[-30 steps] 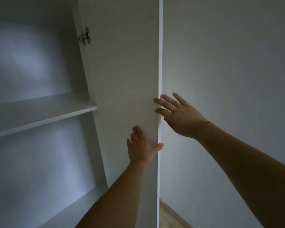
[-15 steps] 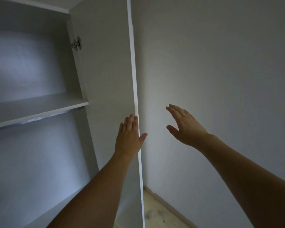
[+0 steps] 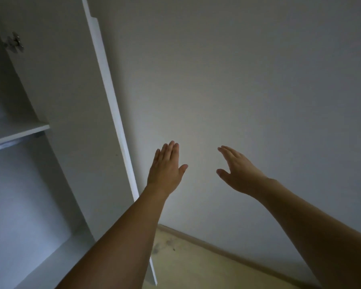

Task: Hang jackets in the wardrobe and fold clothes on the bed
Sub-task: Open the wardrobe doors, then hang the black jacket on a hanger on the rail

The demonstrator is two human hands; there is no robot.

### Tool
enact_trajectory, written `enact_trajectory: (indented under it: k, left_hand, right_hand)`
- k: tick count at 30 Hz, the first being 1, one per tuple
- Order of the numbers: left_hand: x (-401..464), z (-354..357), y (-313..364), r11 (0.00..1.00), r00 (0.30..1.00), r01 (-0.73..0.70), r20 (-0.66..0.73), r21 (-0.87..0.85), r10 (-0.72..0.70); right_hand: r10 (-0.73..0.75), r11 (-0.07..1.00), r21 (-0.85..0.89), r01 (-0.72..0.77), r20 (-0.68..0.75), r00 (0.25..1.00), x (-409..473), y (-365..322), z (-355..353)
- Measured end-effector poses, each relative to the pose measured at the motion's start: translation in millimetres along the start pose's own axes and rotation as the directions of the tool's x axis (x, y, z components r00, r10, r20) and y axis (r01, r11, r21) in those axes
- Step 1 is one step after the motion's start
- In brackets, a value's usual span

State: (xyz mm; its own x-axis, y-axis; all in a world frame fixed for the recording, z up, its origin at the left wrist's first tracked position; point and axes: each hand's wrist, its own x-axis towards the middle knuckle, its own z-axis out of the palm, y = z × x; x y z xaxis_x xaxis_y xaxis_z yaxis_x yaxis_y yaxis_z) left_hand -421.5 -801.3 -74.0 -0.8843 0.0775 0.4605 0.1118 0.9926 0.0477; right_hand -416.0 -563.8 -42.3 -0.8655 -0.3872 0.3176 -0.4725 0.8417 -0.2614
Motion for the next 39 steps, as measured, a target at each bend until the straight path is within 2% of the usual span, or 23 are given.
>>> enact_trajectory:
  k: [5,10,14,18,27,31,36,39]
  left_hand:
    - [-32,-18,99,0.998,0.999,-0.051,0.01,-0.042,0.052]
    - [-69,-28,230,0.991,0.995,-0.091,0.02,-0.094,0.093]
    - [-98,-28,337,0.97,0.98,-0.183,0.048,-0.163,0.193]
    - [-111,-23,409,0.946,0.956,-0.273,0.057,-0.174,0.286]
    - [-125,-9,540,0.944,0.936,-0.267,0.179,-0.195,0.302]
    - [-137,-7,625,0.931,0.933,-0.292,0.148,-0.218,0.328]
    - [-170,3,719,0.932,0.961,-0.16,0.165,-0.325,0.223]
    - [-189,17,770,0.917,0.952,-0.116,0.219,-0.382,0.212]
  right_hand:
    - [0.098,0.995,0.003,-0.098,-0.024,0.995,-89,55,-46]
    - [0.166,0.986,-0.007,-0.166,-0.024,0.986,-201,136,-93]
    - [0.302,0.953,0.007,-0.303,0.025,0.953,-282,202,-122]
    - [0.394,0.918,0.027,-0.395,0.043,0.918,-332,248,-143]
    - [0.488,0.87,0.077,-0.487,0.006,0.873,-429,340,-191]
    - [0.529,0.846,0.069,-0.529,0.027,0.848,-487,400,-221]
    - [0.534,0.84,0.076,-0.537,0.06,0.844,-549,481,-247]
    - [0.543,0.822,0.119,-0.556,0.126,0.83,-580,521,-246]
